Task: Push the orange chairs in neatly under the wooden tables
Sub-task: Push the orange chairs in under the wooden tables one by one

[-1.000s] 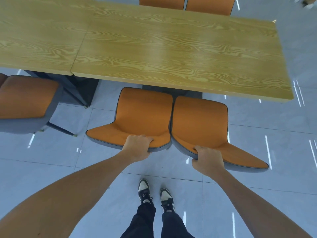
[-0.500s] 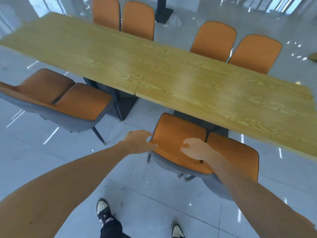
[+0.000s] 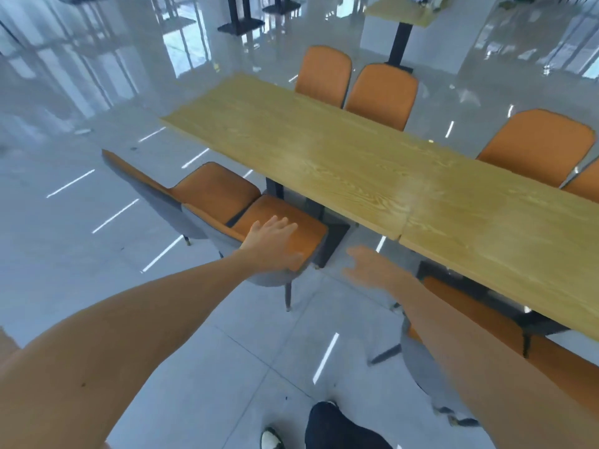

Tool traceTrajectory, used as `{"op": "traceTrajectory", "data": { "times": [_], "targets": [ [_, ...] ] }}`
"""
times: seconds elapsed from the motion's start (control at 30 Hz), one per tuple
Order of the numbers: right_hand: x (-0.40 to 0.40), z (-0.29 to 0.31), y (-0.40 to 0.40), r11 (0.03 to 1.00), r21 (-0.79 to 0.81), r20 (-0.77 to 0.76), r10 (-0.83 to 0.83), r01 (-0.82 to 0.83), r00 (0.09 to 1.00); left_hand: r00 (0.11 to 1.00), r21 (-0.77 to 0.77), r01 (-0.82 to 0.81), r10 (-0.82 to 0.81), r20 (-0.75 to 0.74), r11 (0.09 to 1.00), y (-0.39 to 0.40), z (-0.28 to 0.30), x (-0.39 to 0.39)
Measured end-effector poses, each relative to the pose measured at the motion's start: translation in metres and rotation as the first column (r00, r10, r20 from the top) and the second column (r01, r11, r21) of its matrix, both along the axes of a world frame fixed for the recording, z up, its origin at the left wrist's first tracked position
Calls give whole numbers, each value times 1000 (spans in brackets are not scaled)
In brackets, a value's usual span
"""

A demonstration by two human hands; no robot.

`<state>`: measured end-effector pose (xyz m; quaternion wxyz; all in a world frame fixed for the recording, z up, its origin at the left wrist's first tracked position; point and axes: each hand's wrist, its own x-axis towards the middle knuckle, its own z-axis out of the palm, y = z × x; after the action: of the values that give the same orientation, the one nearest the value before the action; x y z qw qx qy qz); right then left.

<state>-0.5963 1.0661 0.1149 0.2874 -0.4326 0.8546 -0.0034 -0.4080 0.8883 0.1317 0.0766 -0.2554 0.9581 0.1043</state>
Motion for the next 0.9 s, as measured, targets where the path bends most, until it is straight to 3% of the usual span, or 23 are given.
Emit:
{"op": "traceTrajectory", "data": {
  "times": [0.17, 0.3, 0.5, 0.73, 0.9],
  "targets": [
    [28, -8, -131, 989, -148, 110, 20, -4, 994, 995, -22, -82, 81, -65, 996, -118, 0, 32],
    [43, -22, -226, 974, -225, 95, 32, -10, 995, 990, -62, -136, 132, -57, 989, -204, -7, 47],
    [81, -32, -326, 964, -259, 130, -33, 66, 991, 977, 7, -184, 184, -103, 983, -312, -18, 74],
    [138, -64, -396, 930, -209, 241, -253, 304, 937, 965, 139, -72, 34, 261, 988, -434, -59, 108],
    [191, -95, -421, 936, -3, 356, -328, 352, 875, 882, 221, 120, -206, 423, 968, -513, -94, 129]
  ]
}}
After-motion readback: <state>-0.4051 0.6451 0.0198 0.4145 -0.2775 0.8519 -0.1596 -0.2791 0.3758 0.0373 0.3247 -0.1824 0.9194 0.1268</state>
